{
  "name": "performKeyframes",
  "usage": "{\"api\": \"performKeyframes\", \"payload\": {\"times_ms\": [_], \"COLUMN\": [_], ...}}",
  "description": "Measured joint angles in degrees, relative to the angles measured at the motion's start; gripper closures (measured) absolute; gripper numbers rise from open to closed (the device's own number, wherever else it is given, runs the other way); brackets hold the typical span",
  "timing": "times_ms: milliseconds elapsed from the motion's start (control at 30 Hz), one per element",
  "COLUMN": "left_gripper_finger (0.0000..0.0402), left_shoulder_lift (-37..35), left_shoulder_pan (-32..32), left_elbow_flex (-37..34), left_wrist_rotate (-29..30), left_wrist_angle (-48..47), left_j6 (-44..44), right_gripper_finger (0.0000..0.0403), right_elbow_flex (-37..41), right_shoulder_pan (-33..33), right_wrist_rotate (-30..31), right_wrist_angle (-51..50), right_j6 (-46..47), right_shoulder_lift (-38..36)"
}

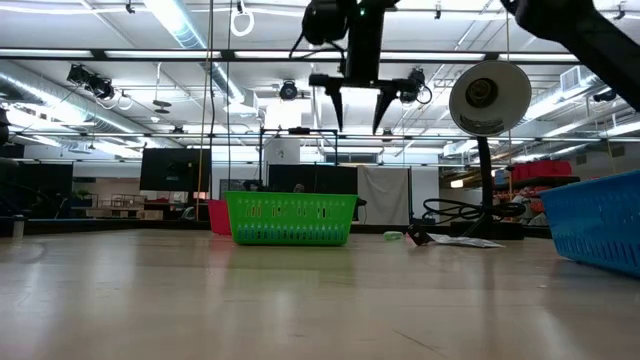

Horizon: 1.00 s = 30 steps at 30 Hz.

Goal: Pick & Place Markers
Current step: Put the small green pen into the red bin

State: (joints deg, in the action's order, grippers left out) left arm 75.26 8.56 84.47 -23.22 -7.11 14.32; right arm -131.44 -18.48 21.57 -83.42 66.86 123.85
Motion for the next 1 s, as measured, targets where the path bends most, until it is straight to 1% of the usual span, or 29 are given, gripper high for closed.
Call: {"api": "performKeyframes", "payload": {"times_ms": [167,300,400,467,567,733,800,933,1000], "left_gripper_finger": [0.0154,0.0154,0.0154,0.0154,0.0154,0.0154,0.0154,0.0154,0.0154], "left_shoulder_lift": [0.0,0.0,0.0,0.0,0.0,0.0,0.0,0.0,0.0], "left_shoulder_pan": [0.0,0.0,0.0,0.0,0.0,0.0,0.0,0.0,0.0], "left_elbow_flex": [0.0,0.0,0.0,0.0,0.0,0.0,0.0,0.0,0.0], "left_wrist_rotate": [0.0,-1.6,-2.5,-2.9,-3.6,-4.0,-4.0,-4.1,-4.1], "left_wrist_angle": [0.0,0.0,0.0,0.0,0.0,0.0,0.0,-0.1,-0.3], "left_j6": [0.0,0.0,0.0,0.0,0.0,0.0,-0.1,-0.1,0.0], "right_gripper_finger": [0.0115,0.0115,0.0115,0.0115,0.0115,0.0115,0.0115,0.0115,0.0115], "right_elbow_flex": [0.0,0.0,0.3,2.3,5.8,11.1,12.9,18.0,20.4], "right_shoulder_pan": [0.5,0.9,1.2,1.3,1.4,2.8,3.1,2.6,2.3], "right_wrist_rotate": [-0.4,-3.2,-4.2,-5.3,-8.5,-10.3,-11.3,-15.6,-16.8], "right_wrist_angle": [-3.6,-4.1,-4.0,-2.6,-2.7,-1.5,0.6,6.7,9.3], "right_j6": [5.0,6.6,7.8,8.7,10.5,11.5,12.6,13.8,14.3], "right_shoulder_lift": [3.1,4.9,5.5,5.4,5.5,5.5,5.4,5.5,5.5]}}
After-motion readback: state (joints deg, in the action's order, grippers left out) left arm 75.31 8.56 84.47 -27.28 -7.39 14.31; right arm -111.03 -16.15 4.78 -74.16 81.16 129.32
